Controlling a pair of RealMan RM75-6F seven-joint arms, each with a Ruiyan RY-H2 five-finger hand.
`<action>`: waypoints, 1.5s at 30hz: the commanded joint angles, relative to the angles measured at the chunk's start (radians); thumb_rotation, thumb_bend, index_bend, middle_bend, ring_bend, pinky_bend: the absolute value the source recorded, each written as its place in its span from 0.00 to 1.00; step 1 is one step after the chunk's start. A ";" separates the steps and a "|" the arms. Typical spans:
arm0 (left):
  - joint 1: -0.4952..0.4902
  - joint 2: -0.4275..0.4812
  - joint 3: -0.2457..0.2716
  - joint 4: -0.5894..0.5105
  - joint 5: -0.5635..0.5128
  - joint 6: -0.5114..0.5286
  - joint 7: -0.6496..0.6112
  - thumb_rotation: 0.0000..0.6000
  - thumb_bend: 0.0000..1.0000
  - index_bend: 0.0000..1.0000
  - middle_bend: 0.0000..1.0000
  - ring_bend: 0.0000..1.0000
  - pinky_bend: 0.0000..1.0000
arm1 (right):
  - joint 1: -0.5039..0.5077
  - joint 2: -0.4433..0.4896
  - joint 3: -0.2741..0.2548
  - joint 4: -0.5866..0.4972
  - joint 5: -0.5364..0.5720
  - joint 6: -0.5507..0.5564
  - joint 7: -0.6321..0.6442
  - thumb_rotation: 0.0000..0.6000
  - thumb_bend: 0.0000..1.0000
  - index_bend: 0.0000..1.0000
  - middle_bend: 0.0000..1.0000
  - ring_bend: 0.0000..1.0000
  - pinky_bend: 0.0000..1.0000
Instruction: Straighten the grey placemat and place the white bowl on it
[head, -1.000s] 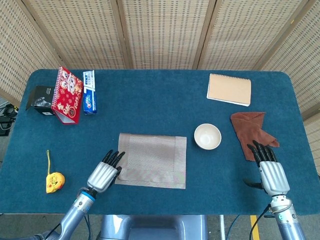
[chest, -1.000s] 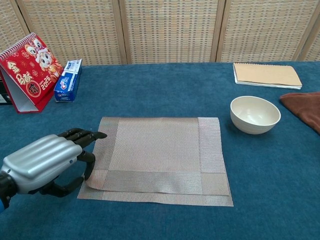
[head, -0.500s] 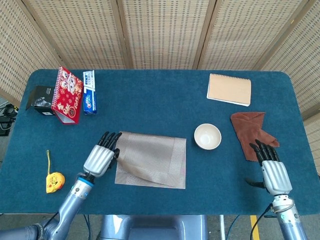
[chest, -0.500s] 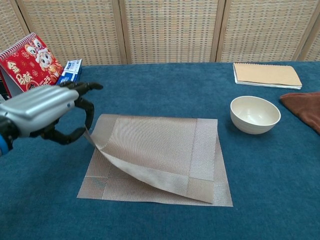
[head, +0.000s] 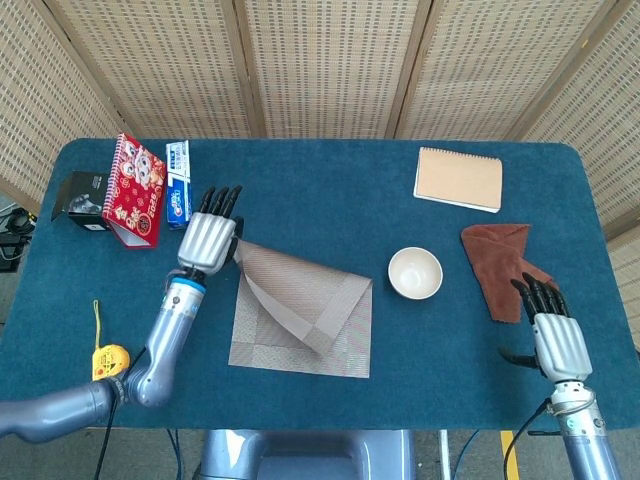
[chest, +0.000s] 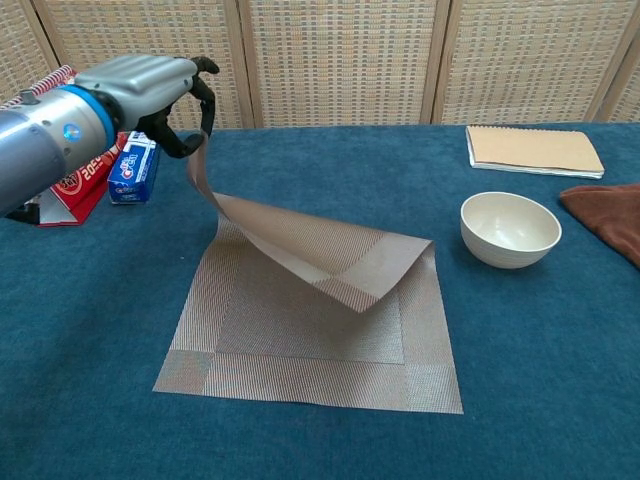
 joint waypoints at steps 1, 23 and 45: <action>-0.097 -0.059 -0.045 0.120 -0.090 -0.040 0.049 1.00 0.52 0.56 0.00 0.00 0.00 | 0.001 0.000 0.003 0.004 0.003 -0.001 0.004 1.00 0.09 0.11 0.00 0.00 0.00; -0.401 -0.275 -0.053 0.663 -0.249 -0.060 0.229 1.00 0.38 0.20 0.00 0.00 0.00 | 0.013 -0.005 0.029 0.035 0.060 -0.022 0.004 1.00 0.09 0.11 0.00 0.00 0.00; -0.046 0.041 0.126 0.123 -0.051 0.195 -0.074 1.00 0.14 0.00 0.00 0.00 0.00 | 0.015 -0.035 -0.004 0.034 0.024 -0.018 -0.054 1.00 0.09 0.11 0.00 0.00 0.00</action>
